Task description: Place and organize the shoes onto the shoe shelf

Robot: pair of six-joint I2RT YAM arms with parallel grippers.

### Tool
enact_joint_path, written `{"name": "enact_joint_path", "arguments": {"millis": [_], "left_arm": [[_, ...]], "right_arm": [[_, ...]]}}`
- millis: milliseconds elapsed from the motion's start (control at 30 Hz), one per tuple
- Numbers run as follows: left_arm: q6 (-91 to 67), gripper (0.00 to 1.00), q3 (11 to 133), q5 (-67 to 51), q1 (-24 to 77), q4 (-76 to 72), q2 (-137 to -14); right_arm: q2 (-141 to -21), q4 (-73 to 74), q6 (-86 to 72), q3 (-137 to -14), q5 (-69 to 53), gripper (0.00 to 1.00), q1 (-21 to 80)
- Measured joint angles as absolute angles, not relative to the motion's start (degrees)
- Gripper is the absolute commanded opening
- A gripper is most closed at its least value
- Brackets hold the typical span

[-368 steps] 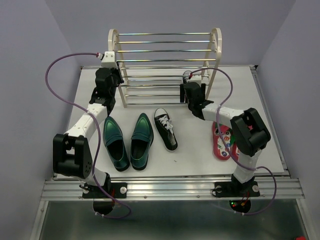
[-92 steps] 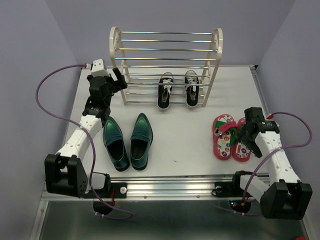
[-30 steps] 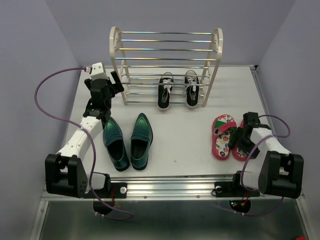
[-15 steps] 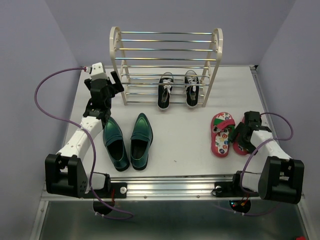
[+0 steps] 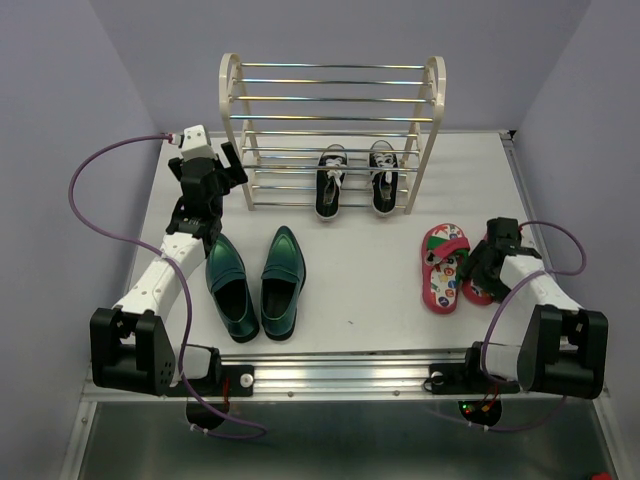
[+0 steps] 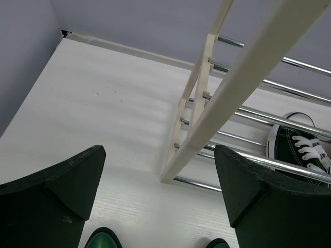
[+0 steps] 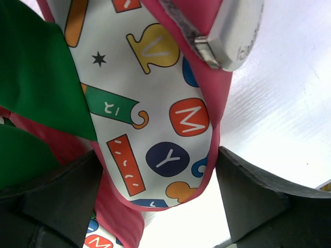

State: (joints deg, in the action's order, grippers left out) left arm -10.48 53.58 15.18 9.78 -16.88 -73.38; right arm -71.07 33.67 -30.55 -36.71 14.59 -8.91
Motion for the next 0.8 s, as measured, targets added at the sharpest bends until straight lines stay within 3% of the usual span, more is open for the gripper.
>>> {"name": "enact_joint_path", "arguments": {"millis": [33,67,100,200,300,800], "left_arm": [[-10.5,0.99,53.6,15.2,9.8,-16.9,-73.4],[-10.4,0.99,53.6,15.2,9.8,-16.9,-73.4],[-10.4,0.99,53.6,15.2,9.8,-16.9,-73.4],[-10.4,0.99,53.6,15.2,9.8,-16.9,-73.4],[-10.4,0.99,53.6,15.2,9.8,-16.9,-73.4],[-10.4,0.99,53.6,15.2,9.8,-16.9,-73.3]], "right_arm": [[-71.2,33.7,-30.6,-36.8,14.6,0.77,-8.9],[-71.4,33.7,-30.7,-36.9,14.6,0.56,-8.9],[-71.4,33.8,-30.7,-36.9,14.7,0.45,-8.9],[-71.3,33.8,-30.7,-36.9,15.0,0.19,-8.9],[-70.8,33.9,-30.6,-36.9,15.0,0.01,-8.9],[-56.3,30.3,-24.9,-40.1,19.1,0.01,-8.9]]}}
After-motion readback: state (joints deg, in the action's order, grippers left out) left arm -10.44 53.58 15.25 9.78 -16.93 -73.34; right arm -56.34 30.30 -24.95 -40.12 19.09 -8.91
